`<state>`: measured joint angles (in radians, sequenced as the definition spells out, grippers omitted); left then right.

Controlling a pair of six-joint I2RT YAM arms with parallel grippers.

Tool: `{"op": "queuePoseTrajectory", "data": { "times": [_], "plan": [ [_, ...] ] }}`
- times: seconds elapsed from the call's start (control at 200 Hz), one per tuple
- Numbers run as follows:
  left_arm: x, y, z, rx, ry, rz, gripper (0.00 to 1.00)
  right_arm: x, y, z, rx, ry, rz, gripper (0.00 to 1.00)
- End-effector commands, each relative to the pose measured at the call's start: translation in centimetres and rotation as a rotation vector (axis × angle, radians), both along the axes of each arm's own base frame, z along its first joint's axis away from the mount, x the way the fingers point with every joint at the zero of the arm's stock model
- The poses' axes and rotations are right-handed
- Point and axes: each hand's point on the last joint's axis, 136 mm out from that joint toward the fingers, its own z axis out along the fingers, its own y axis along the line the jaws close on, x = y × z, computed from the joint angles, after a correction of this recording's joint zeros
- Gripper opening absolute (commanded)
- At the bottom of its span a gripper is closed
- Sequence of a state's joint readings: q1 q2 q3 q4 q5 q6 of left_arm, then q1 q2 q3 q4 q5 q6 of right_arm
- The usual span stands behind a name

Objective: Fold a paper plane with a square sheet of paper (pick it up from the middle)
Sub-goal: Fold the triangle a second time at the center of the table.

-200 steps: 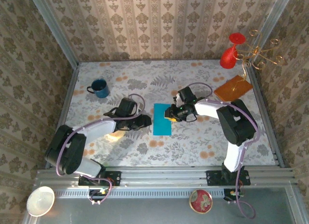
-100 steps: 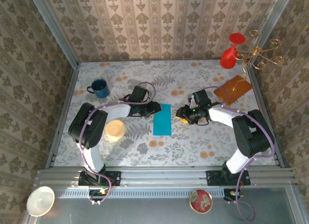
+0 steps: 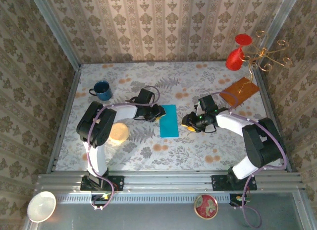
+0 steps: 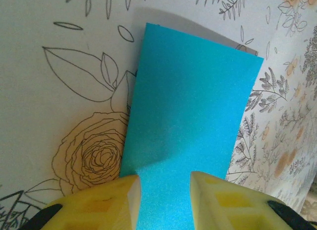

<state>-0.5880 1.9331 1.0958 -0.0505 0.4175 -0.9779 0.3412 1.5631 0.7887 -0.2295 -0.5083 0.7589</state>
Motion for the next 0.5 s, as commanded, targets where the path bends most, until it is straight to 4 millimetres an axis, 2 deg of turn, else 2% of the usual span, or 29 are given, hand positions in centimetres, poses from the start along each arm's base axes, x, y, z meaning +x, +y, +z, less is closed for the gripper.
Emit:
{"op": "queuePoseTrajectory", "data": {
  "times": [0.0,0.165,0.295,0.495],
  "plan": [
    [-2.4,3.0,-4.4,0.166,0.165,0.059,0.34,-2.3,0.6,-0.7,-0.007,0.064,0.045,0.46],
    [-2.9,3.7,-5.2,0.206,0.196,0.066,0.32,-3.5,1.2,-2.2,0.014,0.104,0.061,0.43],
    [-3.5,4.3,-6.3,0.246,0.214,0.065,0.31,-3.9,2.7,-2.1,0.078,0.089,0.109,0.30],
    [-4.2,4.2,-6.4,0.230,0.247,0.055,0.31,-3.7,2.7,-2.9,0.051,0.077,0.098,0.29]
  ]
}}
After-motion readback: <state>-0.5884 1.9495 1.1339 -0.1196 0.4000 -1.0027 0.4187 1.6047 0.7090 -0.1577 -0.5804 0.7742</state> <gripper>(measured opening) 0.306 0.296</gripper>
